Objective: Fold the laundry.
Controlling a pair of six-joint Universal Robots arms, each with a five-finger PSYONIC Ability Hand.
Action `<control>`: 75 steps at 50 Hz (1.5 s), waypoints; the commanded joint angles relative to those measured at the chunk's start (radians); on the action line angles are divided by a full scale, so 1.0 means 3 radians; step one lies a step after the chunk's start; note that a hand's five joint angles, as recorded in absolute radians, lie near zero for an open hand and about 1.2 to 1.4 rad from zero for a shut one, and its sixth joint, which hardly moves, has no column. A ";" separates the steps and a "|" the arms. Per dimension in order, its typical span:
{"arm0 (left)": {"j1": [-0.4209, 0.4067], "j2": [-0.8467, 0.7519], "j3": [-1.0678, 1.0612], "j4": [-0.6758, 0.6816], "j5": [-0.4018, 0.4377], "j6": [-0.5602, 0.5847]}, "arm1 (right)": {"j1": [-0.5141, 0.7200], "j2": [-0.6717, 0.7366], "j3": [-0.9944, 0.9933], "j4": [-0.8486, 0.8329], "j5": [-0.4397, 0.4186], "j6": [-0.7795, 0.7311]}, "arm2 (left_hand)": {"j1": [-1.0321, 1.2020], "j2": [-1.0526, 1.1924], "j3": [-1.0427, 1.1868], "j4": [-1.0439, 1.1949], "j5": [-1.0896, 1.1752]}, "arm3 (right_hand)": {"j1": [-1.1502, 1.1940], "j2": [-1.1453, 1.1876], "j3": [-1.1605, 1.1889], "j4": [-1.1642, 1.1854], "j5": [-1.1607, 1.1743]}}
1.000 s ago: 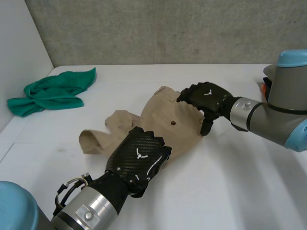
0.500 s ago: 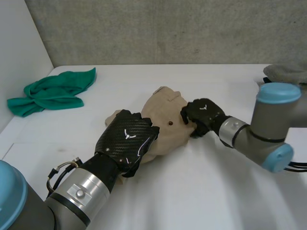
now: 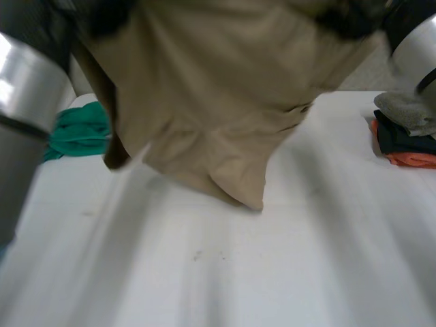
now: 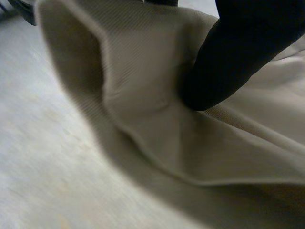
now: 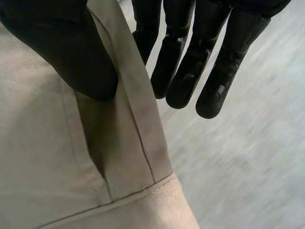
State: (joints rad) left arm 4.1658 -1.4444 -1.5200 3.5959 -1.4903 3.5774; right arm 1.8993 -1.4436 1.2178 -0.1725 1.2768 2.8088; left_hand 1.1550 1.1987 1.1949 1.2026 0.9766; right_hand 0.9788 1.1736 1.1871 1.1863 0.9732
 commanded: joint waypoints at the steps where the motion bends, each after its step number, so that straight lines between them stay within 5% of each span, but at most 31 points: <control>1: -0.0024 0.0120 0.0612 -0.0093 -0.0013 0.0000 | -0.0021 -0.0602 -0.0234 0.0130 0.0055 0.0005 | 0.0804 0.0659 0.0671 0.0645 0.0817 | 0.1391 0.0742 0.0697 0.0700 0.0828; 10: -0.0024 0.0157 0.0868 -0.0221 0.0002 0.0000 | -0.0042 -0.0716 -0.0552 0.0468 0.0060 0.0010 | 0.0804 0.0659 0.0671 0.0645 0.0817 | 0.1391 0.0742 0.0697 0.0700 0.0828; 15: 0.0012 -0.0216 0.0930 -0.0226 0.0023 0.0000 | -0.0021 -0.0308 -0.0593 0.0468 0.0060 -0.0020 | 0.0804 0.0659 0.0671 0.0645 0.0817 | 0.1391 0.0742 0.0697 0.0700 0.0828; 24: 0.0088 -0.1579 0.1317 -0.0190 0.0181 0.0025 | 0.0096 0.0756 -0.0603 0.0422 0.0294 -0.0306 | 0.0804 0.0659 0.0671 0.0645 0.0817 | 0.1391 0.0742 0.0697 0.0700 0.0828; 32: 0.0283 -0.3032 0.2354 -0.0175 0.0268 0.0030 | 0.0188 0.1840 -0.0843 -0.0339 0.0729 -0.0854 | 0.0804 0.0659 0.0671 0.0645 0.0817 | 0.1391 0.0742 0.0697 0.0700 0.0828; 33: 0.0288 -0.3140 0.2483 -0.0175 0.0263 0.0030 | 0.0209 0.2028 -0.0965 -0.0487 0.0826 -0.0910 | 0.0525 0.0379 0.0392 0.0366 0.0537 | 0.0736 0.0087 0.0042 0.0044 0.0173; 36: 0.0293 -0.3621 0.3075 -0.0175 0.0218 0.0020 | 0.0265 0.2336 -0.1205 -0.0692 0.0944 -0.0951 | -0.3268 -0.3414 -0.3401 -0.3427 -0.3255 | -0.2681 -0.3330 -0.3375 -0.3373 -0.3244; 38: 0.0293 -0.3719 0.3235 -0.0175 0.0192 0.0020 | 0.0285 0.2419 -0.1288 -0.0739 0.0949 -0.0956 | -0.3254 -0.3399 -0.3386 -0.3412 -0.3241 | -0.2681 -0.3330 -0.3375 -0.3373 -0.3244; 44: 0.0268 -0.3521 0.3160 -0.0200 -0.0007 -0.0011 | 0.0306 0.2174 -0.1258 -0.0724 0.0965 -0.0885 | -0.3268 -0.3414 -0.3401 -0.3427 -0.3255 | -0.2681 -0.3330 -0.3375 -0.3373 -0.3244; 55: 0.0130 -0.2135 0.1310 -0.0358 -0.0151 -0.0062 | 0.0189 0.1060 -0.0287 0.0042 0.0480 -0.0880 | -0.3268 -0.3414 -0.3401 -0.3427 -0.3255 | -0.2681 -0.3330 -0.3375 -0.3373 -0.3244; 61: -0.0024 -0.1352 0.0343 -0.0895 -0.0243 -0.0169 | -0.0062 0.0839 0.0031 0.0702 0.0254 -0.0905 | -0.3226 -0.3372 -0.3359 -0.3385 -0.3213 | -0.2681 -0.3330 -0.3375 -0.3373 -0.3244; 69: -0.0045 -0.0851 -0.0470 -0.1677 -0.0248 -0.0792 | -0.0460 0.0635 0.0607 0.1638 -0.0338 -0.1348 | -0.2709 -0.2854 -0.2841 -0.2867 -0.2696 | -0.2531 -0.3180 -0.3225 -0.3222 -0.3094; 75: -0.0024 -0.0774 -0.0987 -0.2036 -0.0197 -0.1207 | -0.0696 0.0629 0.1104 0.1608 -0.0656 -0.1871 | -0.2365 -0.2511 -0.2498 -0.2524 -0.2352 | -0.2373 -0.3022 -0.3067 -0.3064 -0.2936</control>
State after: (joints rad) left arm 4.1504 -1.6957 -1.6784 3.0856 -1.5626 3.3345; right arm 1.7657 -1.2519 1.4002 0.2978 1.1830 2.4049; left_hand 0.3334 0.3233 0.3227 0.3269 0.1540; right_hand 0.1997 0.2224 0.2184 0.2347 0.0626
